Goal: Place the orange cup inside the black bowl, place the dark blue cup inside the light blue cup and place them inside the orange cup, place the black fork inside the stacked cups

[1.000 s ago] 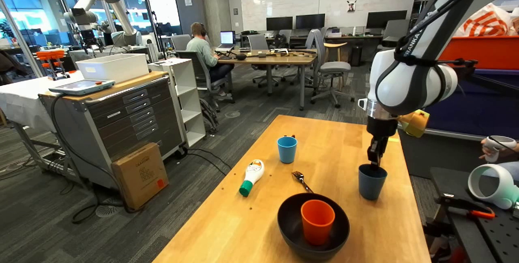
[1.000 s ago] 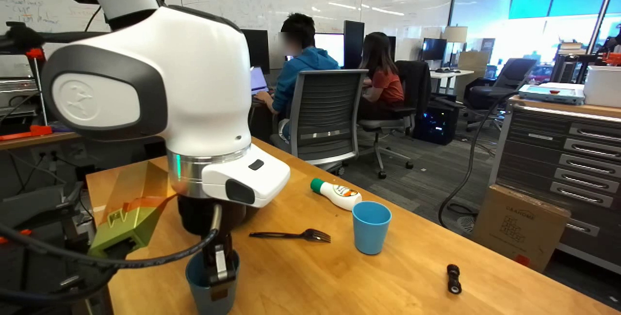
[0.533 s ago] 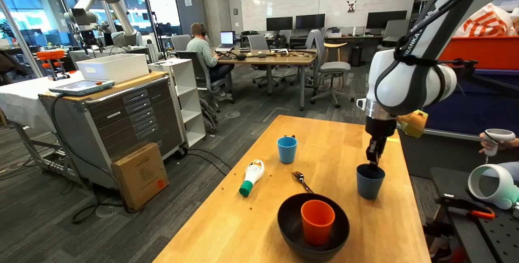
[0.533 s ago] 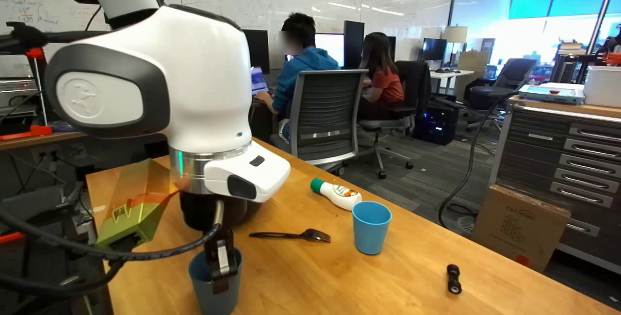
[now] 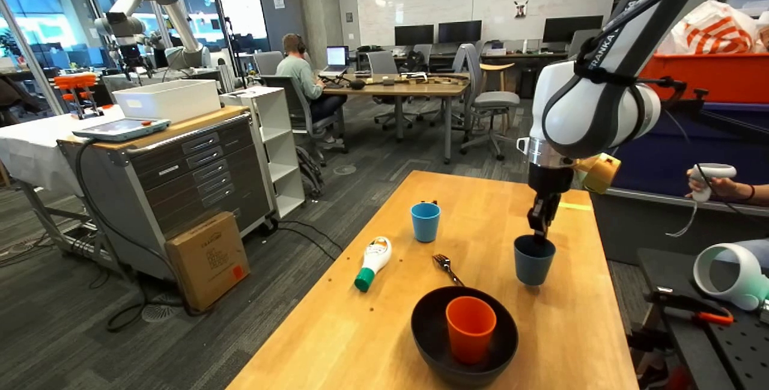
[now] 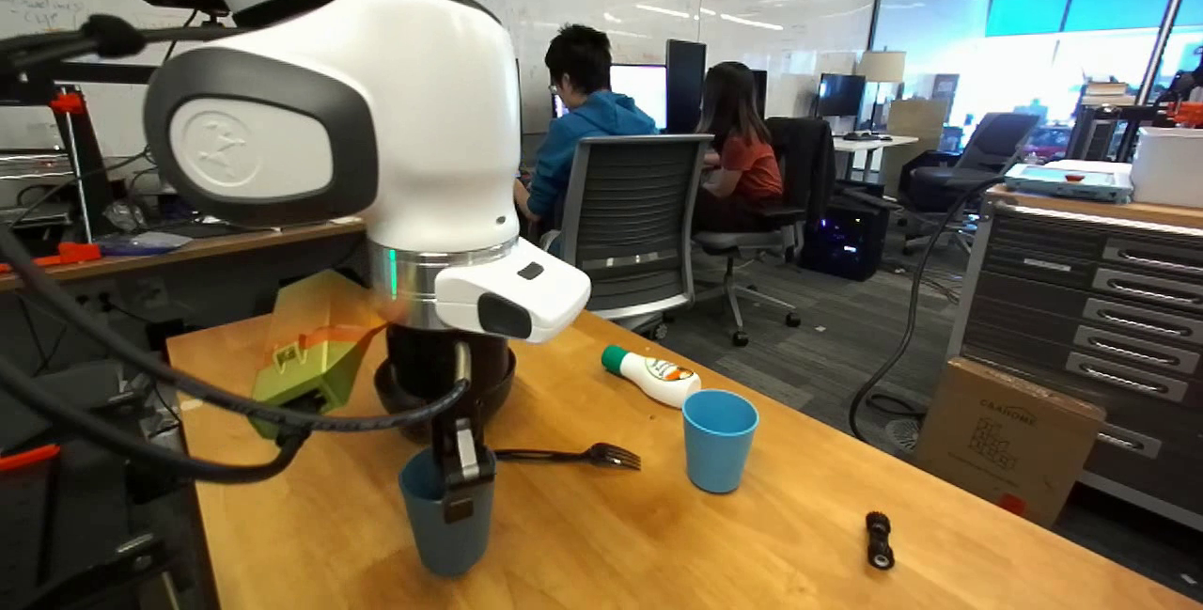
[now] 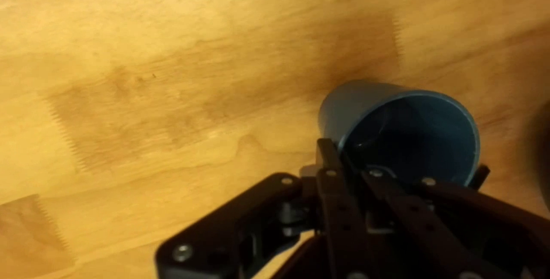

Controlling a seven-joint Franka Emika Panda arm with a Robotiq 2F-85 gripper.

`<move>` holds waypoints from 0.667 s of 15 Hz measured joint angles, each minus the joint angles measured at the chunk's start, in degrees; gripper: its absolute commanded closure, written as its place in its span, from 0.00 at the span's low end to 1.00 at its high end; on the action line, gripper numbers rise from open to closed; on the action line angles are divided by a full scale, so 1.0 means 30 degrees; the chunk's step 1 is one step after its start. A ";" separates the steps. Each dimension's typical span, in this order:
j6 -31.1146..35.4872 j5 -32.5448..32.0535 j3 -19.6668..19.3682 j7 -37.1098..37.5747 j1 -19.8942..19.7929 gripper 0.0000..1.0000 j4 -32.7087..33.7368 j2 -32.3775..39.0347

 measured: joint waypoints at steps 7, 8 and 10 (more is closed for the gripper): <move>-0.2858 0.0401 0.0069 0.2483 0.1064 0.99 0.3138 -0.1031; -0.3196 0.0545 0.0069 0.2881 0.1222 0.99 0.3783 -0.1063; -0.3738 0.0799 0.0069 0.3713 0.1477 0.99 0.5072 -0.1050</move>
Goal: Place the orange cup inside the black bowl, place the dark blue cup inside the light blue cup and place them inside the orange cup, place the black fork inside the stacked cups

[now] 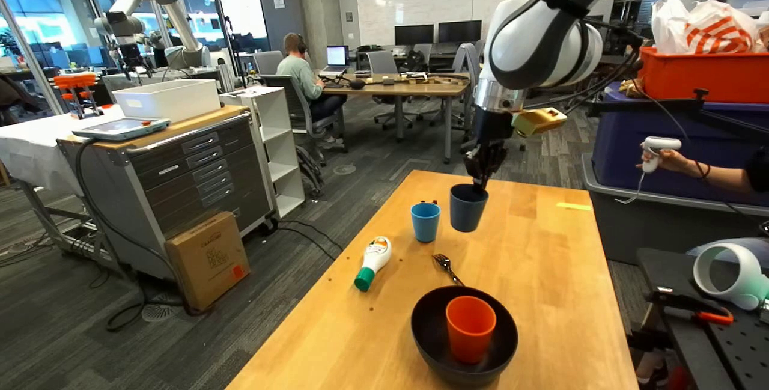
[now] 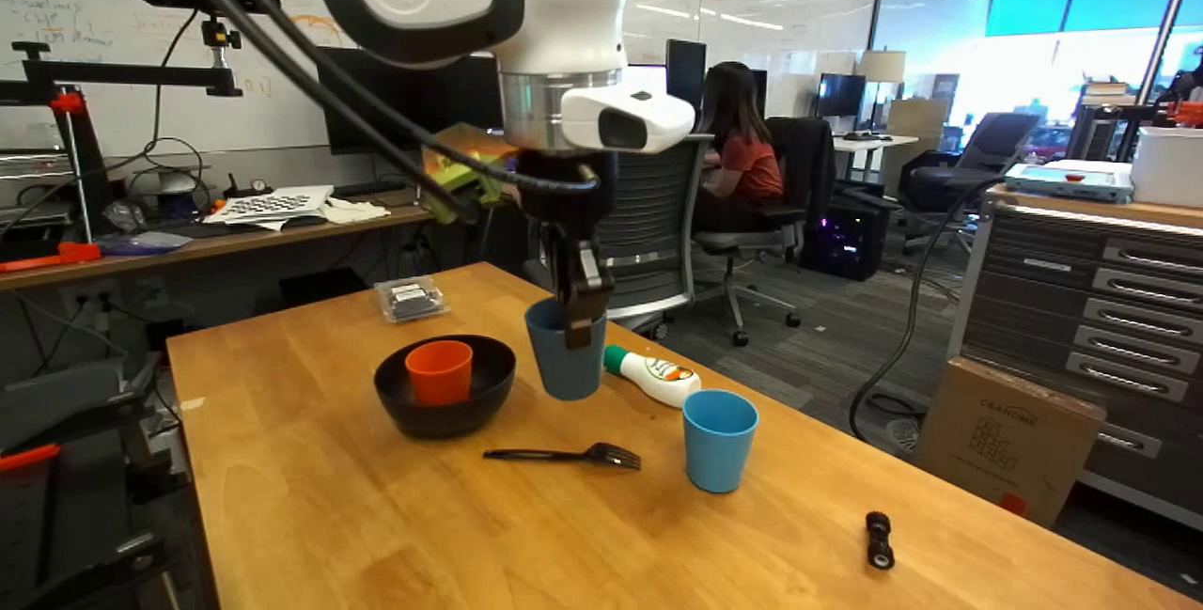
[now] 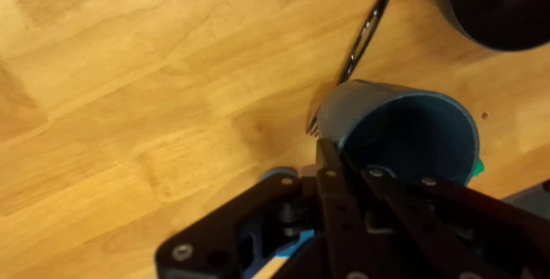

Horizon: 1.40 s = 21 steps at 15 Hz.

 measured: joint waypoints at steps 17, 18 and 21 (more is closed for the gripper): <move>-0.1800 0.1349 -0.0924 0.4783 -0.0807 0.99 0.9482 0.6173; -0.2006 0.1494 -0.0878 0.4794 -0.0810 0.99 0.9813 0.6517; -0.2536 0.1668 -0.0675 0.4868 -0.0808 0.99 1.0578 0.7300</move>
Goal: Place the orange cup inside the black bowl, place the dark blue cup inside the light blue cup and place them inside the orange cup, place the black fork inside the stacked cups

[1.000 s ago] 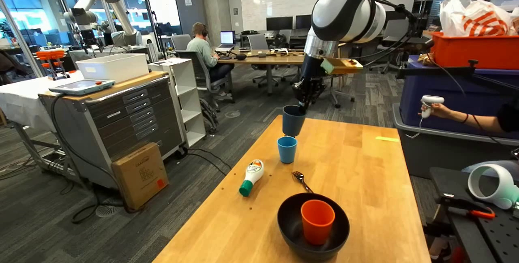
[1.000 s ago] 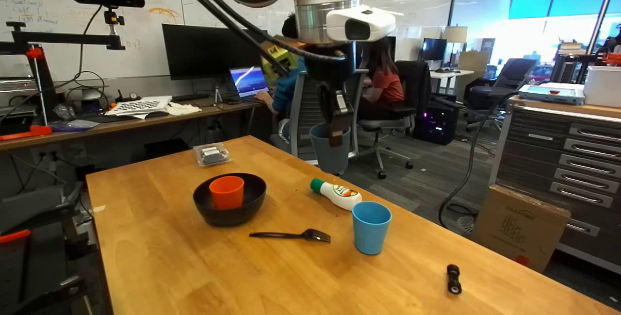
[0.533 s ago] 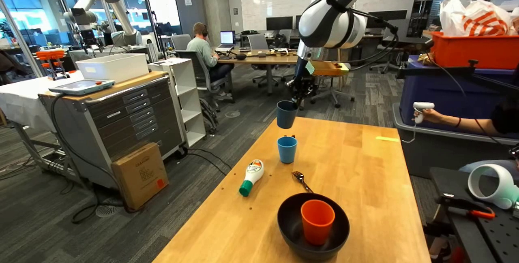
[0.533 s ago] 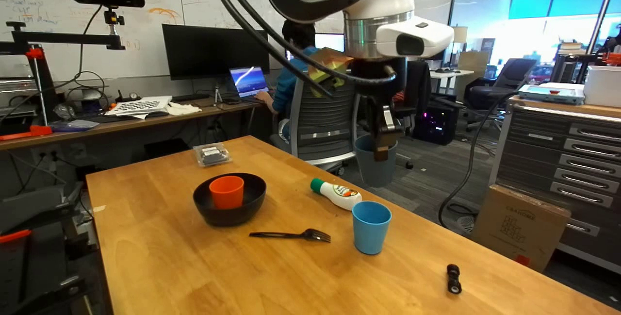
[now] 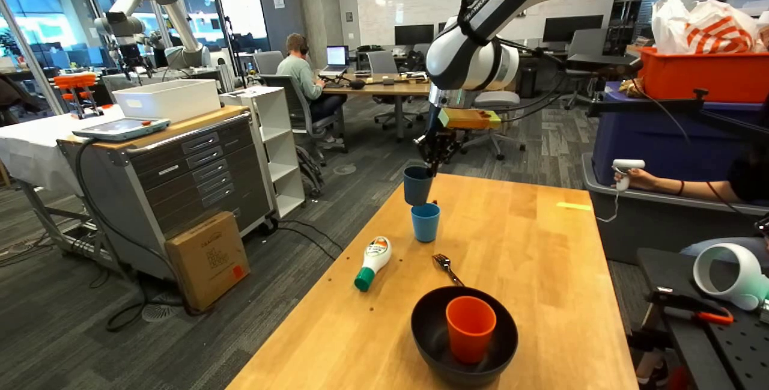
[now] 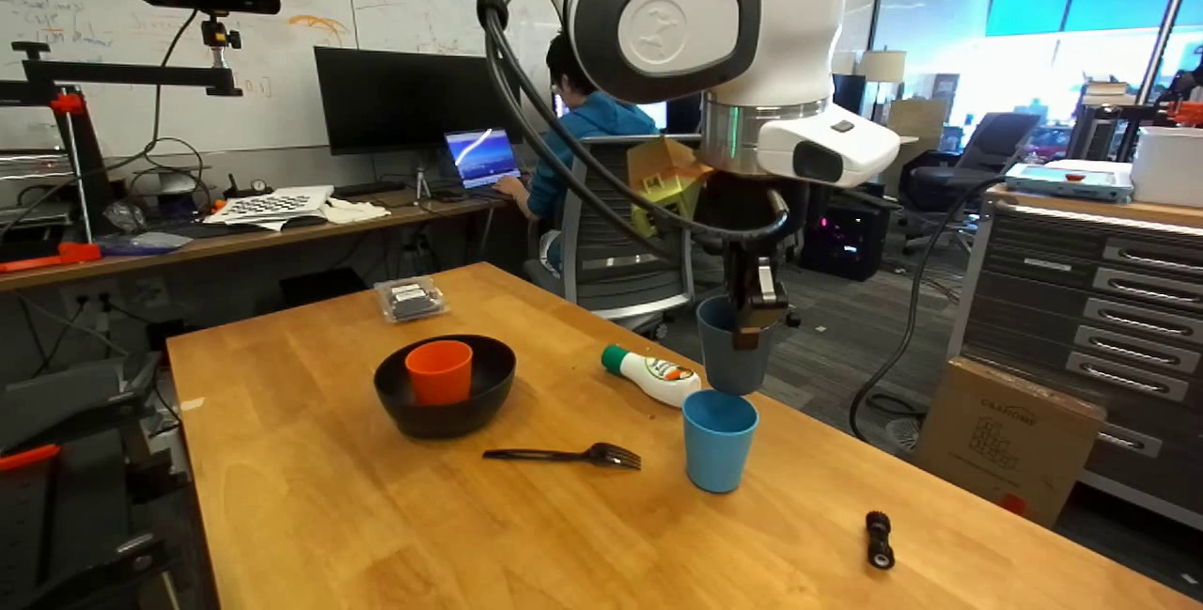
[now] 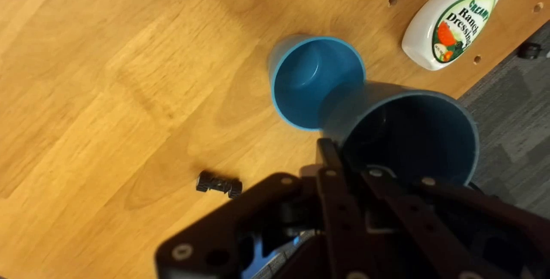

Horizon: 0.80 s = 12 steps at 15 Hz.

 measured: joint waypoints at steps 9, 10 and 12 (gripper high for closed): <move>-0.1377 0.0014 -0.0043 0.0159 -0.0073 0.99 0.0882 0.1189; -0.1483 0.0014 -0.0045 0.0159 -0.0074 0.99 0.0883 0.1236; -0.1682 0.0013 -0.0045 0.0158 -0.0073 0.99 0.0883 0.1316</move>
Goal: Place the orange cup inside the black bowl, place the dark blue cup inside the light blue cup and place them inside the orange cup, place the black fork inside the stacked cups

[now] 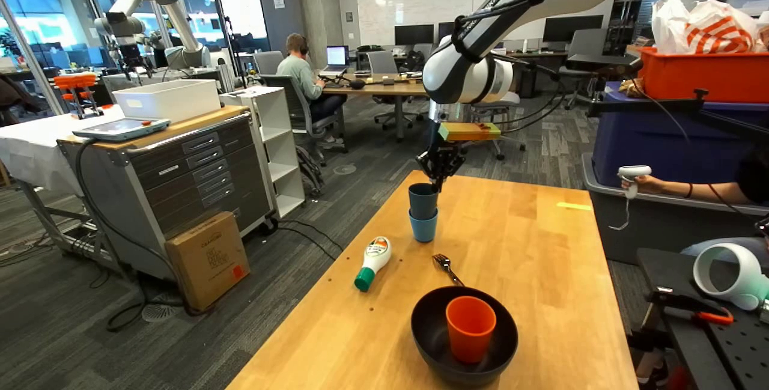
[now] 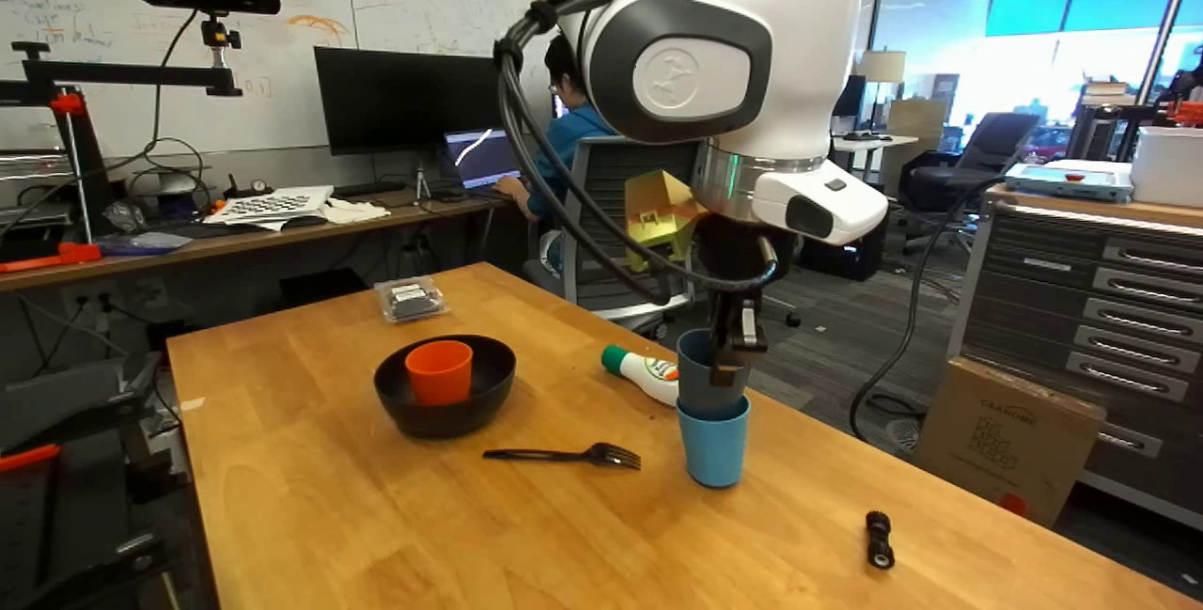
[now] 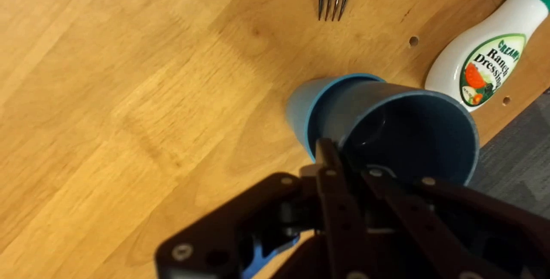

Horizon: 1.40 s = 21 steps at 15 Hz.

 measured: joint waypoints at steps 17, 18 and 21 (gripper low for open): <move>-0.0068 -0.0180 -0.0003 -0.0004 0.0051 0.20 0.0142 0.0049; -0.0068 -0.0181 -0.0003 -0.0005 0.0057 0.13 0.0142 0.0049; -0.0069 -0.0182 -0.0003 -0.0008 0.0087 0.00 0.0140 0.0049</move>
